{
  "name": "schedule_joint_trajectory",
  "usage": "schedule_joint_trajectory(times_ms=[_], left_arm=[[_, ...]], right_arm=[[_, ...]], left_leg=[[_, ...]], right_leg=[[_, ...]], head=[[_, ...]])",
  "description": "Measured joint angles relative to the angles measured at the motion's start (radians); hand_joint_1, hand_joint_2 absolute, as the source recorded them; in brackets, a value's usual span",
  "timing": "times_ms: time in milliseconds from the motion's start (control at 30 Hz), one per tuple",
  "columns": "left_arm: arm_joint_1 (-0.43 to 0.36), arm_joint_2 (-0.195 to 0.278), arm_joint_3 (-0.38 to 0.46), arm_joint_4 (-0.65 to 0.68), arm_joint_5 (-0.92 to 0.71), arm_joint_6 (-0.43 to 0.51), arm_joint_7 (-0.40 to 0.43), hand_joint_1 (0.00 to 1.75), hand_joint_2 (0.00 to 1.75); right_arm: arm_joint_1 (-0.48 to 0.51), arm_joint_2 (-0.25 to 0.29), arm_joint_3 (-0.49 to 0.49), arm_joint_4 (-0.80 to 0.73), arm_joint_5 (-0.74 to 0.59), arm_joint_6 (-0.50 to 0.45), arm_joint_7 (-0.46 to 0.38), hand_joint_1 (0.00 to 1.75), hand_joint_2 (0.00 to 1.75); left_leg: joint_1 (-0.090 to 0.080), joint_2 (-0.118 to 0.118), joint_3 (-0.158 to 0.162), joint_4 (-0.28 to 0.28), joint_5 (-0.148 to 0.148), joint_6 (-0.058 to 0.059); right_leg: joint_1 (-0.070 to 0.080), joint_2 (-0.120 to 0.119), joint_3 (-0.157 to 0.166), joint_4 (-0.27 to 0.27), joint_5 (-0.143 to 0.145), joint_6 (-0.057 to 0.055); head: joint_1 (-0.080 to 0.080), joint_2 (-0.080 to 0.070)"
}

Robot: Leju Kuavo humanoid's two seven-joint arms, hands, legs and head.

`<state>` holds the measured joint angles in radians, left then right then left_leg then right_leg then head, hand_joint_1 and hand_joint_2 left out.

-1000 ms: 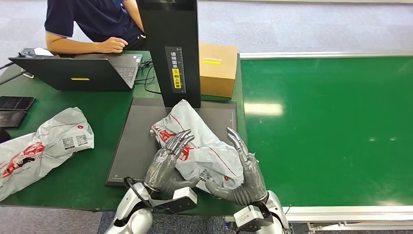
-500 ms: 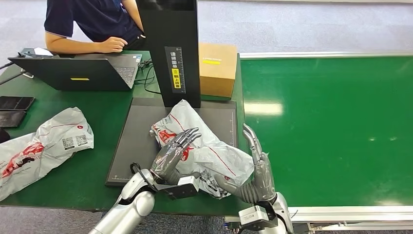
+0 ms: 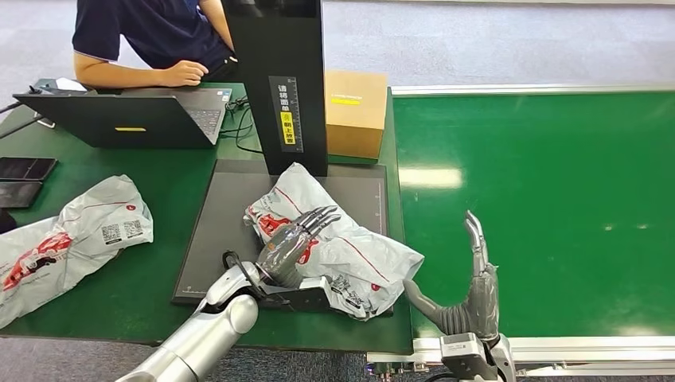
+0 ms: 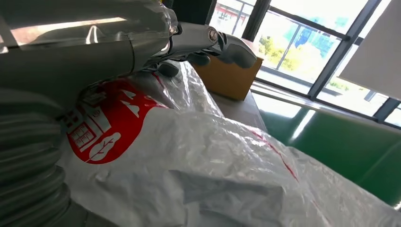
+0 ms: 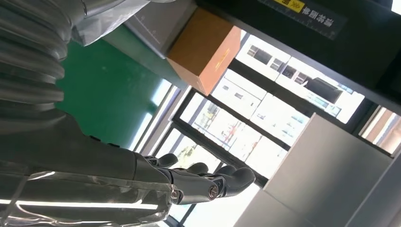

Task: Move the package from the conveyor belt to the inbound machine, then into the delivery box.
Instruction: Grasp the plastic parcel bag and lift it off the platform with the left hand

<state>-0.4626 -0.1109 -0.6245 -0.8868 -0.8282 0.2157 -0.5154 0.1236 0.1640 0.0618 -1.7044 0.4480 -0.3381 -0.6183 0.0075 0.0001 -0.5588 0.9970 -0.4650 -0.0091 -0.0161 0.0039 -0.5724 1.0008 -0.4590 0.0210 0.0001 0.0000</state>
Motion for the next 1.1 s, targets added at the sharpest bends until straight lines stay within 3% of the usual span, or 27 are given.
schedule_joint_trajectory(times_ms=[233, 367, 433, 600, 767, 900, 1100], left_arm=[[-0.033, -0.023, -0.014, 0.109, -0.017, 0.011, 0.018, 0.03, 1.75], [-0.050, -0.035, -0.014, 0.162, -0.034, 0.021, 0.033, 1.65, 1.75], [-0.054, -0.041, -0.014, 0.181, -0.043, 0.027, 0.039, 1.75, 1.75], [-0.050, -0.047, -0.009, 0.202, -0.048, 0.042, 0.035, 1.75, 1.75], [-0.016, -0.047, 0.029, 0.175, -0.044, 0.129, 0.027, 1.75, 1.75], [0.054, -0.043, 0.084, 0.071, -0.063, 0.213, 0.037, 1.75, 1.75], [0.205, -0.030, 0.201, -0.210, -0.052, 0.316, 0.012, 1.75, 1.75]], right_arm=[[0.040, 0.000, -0.011, -0.006, -0.010, -0.037, -0.012, 0.00, 1.75], [0.043, 0.000, -0.011, -0.005, -0.015, -0.051, -0.014, 0.00, 1.75], [0.042, 0.000, -0.011, -0.004, -0.019, -0.056, -0.013, 0.00, 1.75], [0.041, 0.000, -0.011, 0.000, -0.026, -0.073, -0.006, 0.00, 1.75], [0.041, 0.000, -0.011, 0.003, -0.027, -0.089, 0.000, 0.00, 1.75], [0.045, 0.000, -0.011, 0.002, -0.017, -0.082, 0.005, 0.00, 1.75], [0.051, 0.000, -0.011, 0.000, 0.006, -0.065, 0.014, 0.00, 1.75]], left_leg=[[0.000, 0.000, 0.000, 0.000, 0.000, 0.000], [0.000, 0.000, 0.002, 0.000, 0.000, 0.000], [0.000, 0.000, 0.004, 0.000, 0.000, 0.000], [0.000, 0.000, 0.007, 0.000, 0.000, 0.000], [0.000, 0.000, 0.008, 0.000, 0.000, 0.000], [0.000, 0.000, 0.007, 0.000, 0.000, 0.000], [0.000, 0.000, 0.004, -0.001, 0.000, 0.000]], right_leg=[[0.000, 0.000, 0.001, 0.000, 0.000, 0.000], [0.000, 0.000, 0.003, 0.000, 0.000, 0.000], [0.000, 0.000, 0.005, 0.000, 0.000, 0.000], [0.000, 0.000, 0.008, 0.000, 0.000, 0.000], [0.000, 0.000, 0.009, 0.000, 0.000, 0.000], [0.000, 0.000, 0.008, 0.000, 0.000, 0.000], [0.000, 0.000, 0.005, 0.000, -0.001, 0.000]], head=[[0.000, 0.000], [0.000, 0.000], [0.000, 0.000], [0.000, 0.000], [0.000, 0.000], [0.000, 0.000], [0.000, 0.000]])
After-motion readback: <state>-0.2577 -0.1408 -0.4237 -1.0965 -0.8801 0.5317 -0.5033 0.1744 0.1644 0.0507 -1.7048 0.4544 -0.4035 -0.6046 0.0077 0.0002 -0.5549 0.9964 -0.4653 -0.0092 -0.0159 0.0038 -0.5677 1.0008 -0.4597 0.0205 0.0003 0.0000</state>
